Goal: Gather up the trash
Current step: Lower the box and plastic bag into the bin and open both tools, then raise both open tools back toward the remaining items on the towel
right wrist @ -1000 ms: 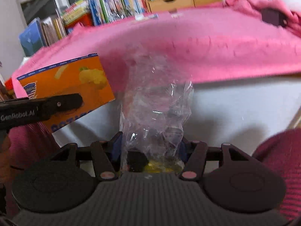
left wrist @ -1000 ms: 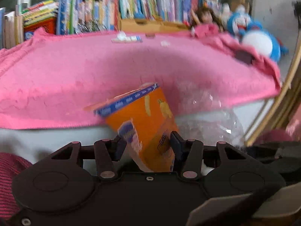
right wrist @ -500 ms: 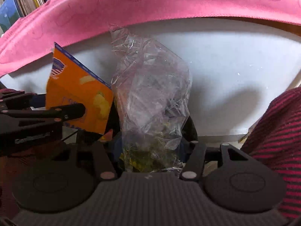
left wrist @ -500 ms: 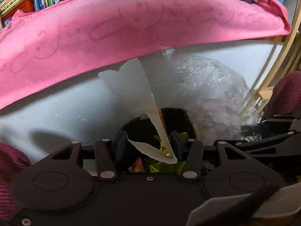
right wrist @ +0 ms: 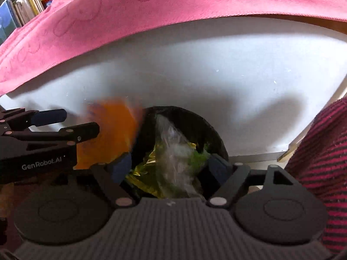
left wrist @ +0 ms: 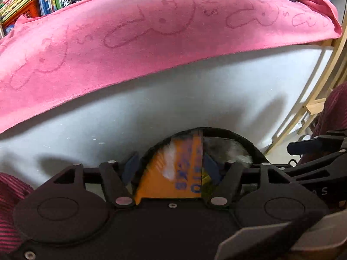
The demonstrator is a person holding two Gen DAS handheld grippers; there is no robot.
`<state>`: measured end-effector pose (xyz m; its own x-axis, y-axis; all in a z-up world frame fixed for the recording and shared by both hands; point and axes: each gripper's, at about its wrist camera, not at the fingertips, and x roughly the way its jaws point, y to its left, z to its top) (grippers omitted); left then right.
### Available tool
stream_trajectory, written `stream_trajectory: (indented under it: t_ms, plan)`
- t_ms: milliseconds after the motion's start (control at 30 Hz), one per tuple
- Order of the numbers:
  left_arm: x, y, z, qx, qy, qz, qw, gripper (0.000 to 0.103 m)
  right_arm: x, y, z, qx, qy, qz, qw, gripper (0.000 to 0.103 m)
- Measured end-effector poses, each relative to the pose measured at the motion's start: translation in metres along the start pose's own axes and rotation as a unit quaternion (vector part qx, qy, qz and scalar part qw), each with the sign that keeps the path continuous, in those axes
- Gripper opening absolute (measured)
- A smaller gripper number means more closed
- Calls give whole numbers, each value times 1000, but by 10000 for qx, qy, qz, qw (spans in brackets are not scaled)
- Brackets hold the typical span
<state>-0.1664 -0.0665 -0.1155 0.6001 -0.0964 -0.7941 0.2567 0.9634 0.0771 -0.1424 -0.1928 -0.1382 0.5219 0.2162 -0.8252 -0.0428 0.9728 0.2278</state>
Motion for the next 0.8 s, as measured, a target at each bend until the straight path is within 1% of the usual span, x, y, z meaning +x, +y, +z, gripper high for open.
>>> stream_trajectory:
  t_ms: [300,433,500,633,700,800]
  plan:
    - [-9,14,7,-152,-218,104,9996,72,-5,0,-2,68,-112,69,9999,88]
    - [-17,18,13,-204,-329,117,9992,72,-19,-7,2,-25,-314,142,9994,88]
    - [-25,17,17,-227,-405,62,9989,73,-27,-9,8,-145,-550,323,9979,88]
    - [-45,20,31,-289,-594,-222,9976,73,-56,-9,24,-449,-1168,665,9899,89]
    - [-57,23,42,-350,-750,-389,9958,73,-71,-8,36,-545,-1497,696,9848,91]
    - [-75,30,57,-414,-1053,-517,9922,74,-93,-10,53,-554,-1976,626,9767,93]
